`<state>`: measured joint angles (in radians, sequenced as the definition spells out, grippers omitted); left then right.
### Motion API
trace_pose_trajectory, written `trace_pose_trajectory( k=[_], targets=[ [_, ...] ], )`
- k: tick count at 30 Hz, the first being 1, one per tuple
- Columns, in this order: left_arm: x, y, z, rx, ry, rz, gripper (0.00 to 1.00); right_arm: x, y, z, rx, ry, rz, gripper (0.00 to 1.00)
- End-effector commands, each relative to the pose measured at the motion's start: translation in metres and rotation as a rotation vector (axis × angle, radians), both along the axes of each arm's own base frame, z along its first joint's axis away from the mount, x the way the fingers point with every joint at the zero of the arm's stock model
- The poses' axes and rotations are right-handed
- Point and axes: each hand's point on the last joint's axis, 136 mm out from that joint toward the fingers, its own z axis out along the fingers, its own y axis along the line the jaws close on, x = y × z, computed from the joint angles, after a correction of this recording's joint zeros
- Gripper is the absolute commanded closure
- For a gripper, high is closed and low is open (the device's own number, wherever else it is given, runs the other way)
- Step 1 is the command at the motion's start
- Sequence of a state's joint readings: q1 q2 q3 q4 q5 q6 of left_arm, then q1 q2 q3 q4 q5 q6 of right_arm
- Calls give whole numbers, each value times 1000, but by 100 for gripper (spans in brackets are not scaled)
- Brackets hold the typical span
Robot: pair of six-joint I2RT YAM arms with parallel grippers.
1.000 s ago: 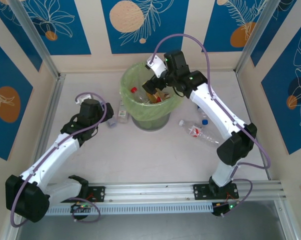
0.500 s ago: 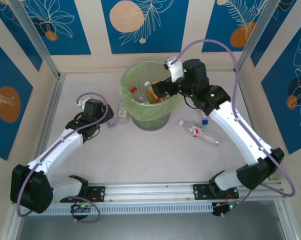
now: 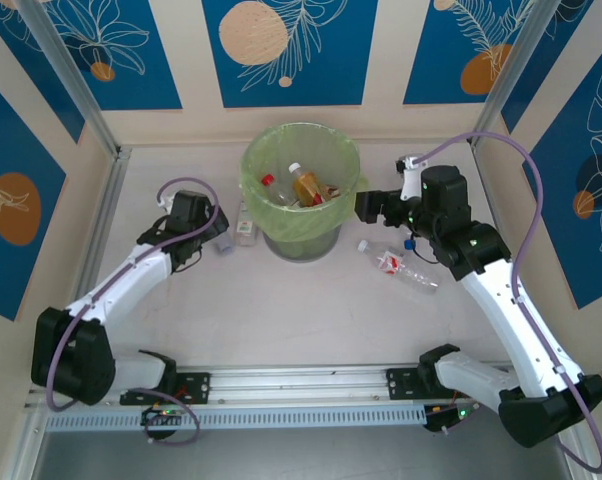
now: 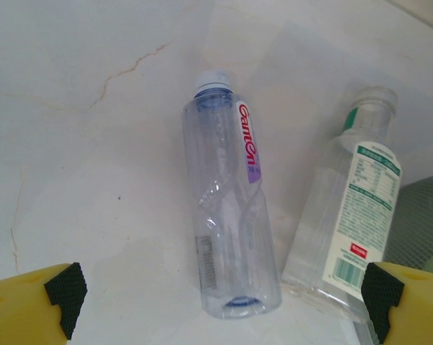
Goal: Put the plastic bottles in the bin
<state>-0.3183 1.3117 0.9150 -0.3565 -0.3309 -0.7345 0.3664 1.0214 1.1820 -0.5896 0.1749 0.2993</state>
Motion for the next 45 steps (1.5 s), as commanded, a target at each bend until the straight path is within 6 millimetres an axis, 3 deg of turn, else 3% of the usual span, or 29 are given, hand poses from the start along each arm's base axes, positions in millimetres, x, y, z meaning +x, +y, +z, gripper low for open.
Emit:
trace_pose_trajectory(
  k=[1,10,14,18,26,33,37,45],
  targets=[
    [12,0,1,-6,16,-9,0,-16,5,-6,93,42,16,1],
    [33,4,-23,-67,135,34,0,-20,2,-28,152,56,-17,1],
    [45,-10,-36,-90,192,-24,0,-21,0,-36,149,80,-31,1],
    [53,-8,-56,-60,274,9,0,-23,-2,-41,150,84,-37,1],
    [71,-10,-77,-23,356,4,0,-23,-16,-53,117,116,-109,1],
    [77,-17,-97,-48,401,-19,1,-23,-21,-56,107,126,-136,1],
    [76,-8,-104,-38,393,19,3,-23,-16,-56,119,123,-111,1],
    [68,-2,-117,-89,386,-10,18,-20,-18,-59,109,130,-123,1]
  ],
)
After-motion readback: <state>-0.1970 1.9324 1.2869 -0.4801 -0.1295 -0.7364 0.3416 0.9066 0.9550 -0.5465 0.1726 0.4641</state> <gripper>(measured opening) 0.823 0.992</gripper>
